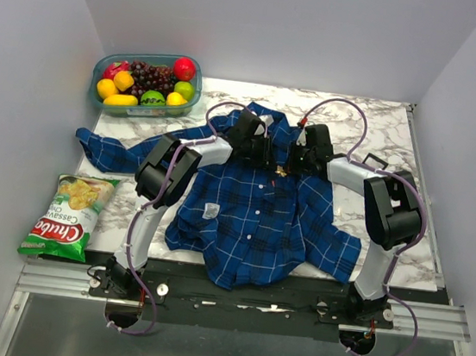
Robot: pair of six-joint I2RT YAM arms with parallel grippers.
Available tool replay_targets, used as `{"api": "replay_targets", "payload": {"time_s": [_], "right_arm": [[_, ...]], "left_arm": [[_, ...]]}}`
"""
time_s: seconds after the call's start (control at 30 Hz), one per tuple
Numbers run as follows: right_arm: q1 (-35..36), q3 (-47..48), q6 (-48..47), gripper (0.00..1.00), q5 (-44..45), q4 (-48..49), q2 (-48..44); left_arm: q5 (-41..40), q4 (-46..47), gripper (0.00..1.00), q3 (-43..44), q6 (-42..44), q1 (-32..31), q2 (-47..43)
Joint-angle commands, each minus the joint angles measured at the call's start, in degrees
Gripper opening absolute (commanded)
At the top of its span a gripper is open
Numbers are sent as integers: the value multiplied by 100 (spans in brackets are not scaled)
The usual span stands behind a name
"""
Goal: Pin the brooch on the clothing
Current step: Pin the brooch onto the flattened clothing.
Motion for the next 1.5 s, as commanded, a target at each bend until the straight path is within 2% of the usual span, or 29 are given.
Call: {"api": "replay_targets", "payload": {"time_s": [0.0,0.33,0.9,1.17,1.47], "right_arm": [[46,3,-125,1,-39,-90,-95],[107,74,-151,0,23,-169,29],[230,407,-72,0,664,-679,283],[309,372,-151,0,673,-652,257],[309,232,183,1,734,-494,82]], "left_arm": [[-289,-680,27,-251,173,-125,124],[-184,-592,17,-269,138,-126,168],[-157,-574,16,-216,138,-134,185],[-157,-592,16,-181,138,-126,212],[-148,-618,16,-181,156,-134,203]]}}
